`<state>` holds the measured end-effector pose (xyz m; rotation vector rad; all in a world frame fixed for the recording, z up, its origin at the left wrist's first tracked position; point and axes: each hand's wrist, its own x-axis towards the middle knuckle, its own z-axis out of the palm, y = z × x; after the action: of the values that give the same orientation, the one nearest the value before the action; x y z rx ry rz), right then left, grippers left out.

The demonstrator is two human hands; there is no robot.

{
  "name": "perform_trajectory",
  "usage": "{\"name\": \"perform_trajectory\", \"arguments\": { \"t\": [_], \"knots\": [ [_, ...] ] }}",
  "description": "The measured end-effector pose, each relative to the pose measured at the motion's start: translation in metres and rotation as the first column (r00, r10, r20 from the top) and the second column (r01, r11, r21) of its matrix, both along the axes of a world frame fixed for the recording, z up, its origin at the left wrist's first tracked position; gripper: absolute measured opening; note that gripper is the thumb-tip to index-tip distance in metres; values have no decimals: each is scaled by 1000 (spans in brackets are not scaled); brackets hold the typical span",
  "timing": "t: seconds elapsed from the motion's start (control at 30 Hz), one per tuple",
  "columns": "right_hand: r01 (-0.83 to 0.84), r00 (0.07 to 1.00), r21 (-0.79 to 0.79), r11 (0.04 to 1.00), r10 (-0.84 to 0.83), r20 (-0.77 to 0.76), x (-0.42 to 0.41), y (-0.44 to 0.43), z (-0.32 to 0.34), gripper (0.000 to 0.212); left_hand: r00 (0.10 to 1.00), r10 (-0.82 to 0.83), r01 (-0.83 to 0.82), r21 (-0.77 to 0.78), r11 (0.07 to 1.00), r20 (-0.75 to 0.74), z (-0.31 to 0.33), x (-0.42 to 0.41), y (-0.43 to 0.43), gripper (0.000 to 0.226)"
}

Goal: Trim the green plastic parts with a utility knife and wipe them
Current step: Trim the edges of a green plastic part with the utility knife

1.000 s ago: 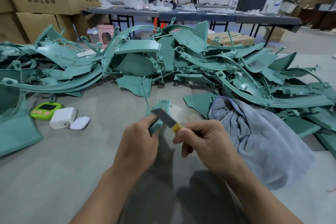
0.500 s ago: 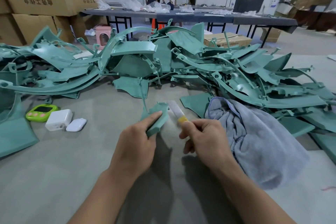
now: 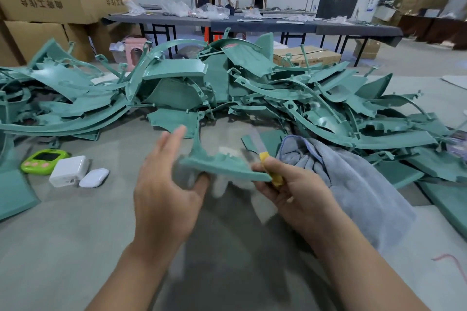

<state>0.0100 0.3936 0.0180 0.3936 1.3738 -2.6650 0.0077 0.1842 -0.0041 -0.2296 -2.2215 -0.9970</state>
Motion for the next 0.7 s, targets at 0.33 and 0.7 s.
{"name": "perform_trajectory", "arguments": {
  "t": [0.33, 0.7],
  "knots": [
    [5, 987, -471, 882, 71, 145, -5, 14, 3, 12, 971, -130, 113, 93, 989, 201, -4, -19, -12, 31],
    [338, 932, 31, 941, -330, -151, -7, 18, -2, 21, 940, 132, -177, -118, 977, -315, 0, 4, 1, 27]
  ]
}}
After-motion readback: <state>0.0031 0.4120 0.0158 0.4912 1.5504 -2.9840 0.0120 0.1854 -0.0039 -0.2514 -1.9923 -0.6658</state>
